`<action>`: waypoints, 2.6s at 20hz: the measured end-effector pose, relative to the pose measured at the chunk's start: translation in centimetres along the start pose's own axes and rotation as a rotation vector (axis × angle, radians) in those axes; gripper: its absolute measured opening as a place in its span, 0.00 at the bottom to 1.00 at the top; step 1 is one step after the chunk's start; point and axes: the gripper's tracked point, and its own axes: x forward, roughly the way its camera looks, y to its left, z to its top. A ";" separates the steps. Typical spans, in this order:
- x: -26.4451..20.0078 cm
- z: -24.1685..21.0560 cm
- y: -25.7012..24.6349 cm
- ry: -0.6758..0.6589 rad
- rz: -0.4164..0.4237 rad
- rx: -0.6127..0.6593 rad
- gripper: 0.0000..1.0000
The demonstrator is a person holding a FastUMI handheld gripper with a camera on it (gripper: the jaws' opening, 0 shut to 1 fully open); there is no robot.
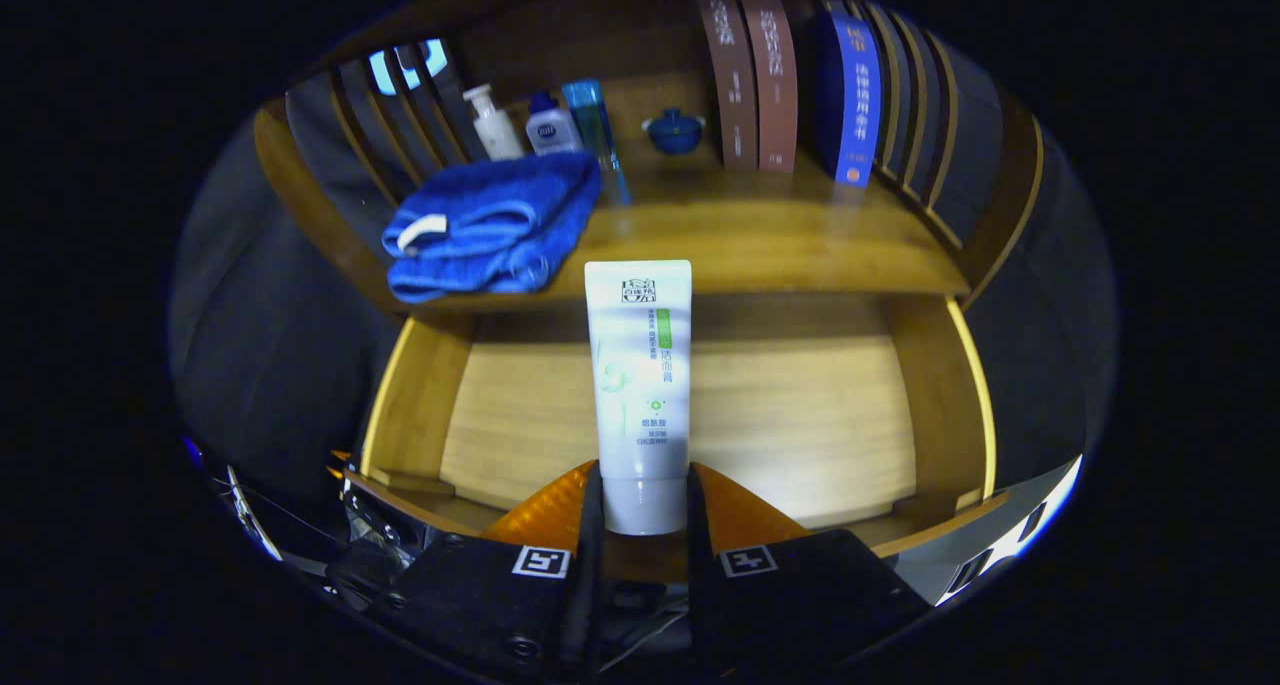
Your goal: Pull open the drawer, take out the items inside it, and place them on the countertop above the cabinet.
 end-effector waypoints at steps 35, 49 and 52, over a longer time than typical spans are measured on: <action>-2.9 6.7 1.5 -0.339 0.002 0.022 1.00; -4.3 -11.6 0.3 -0.603 -0.060 0.003 1.00; -2.5 -11.9 -0.1 -0.595 -0.061 0.004 1.00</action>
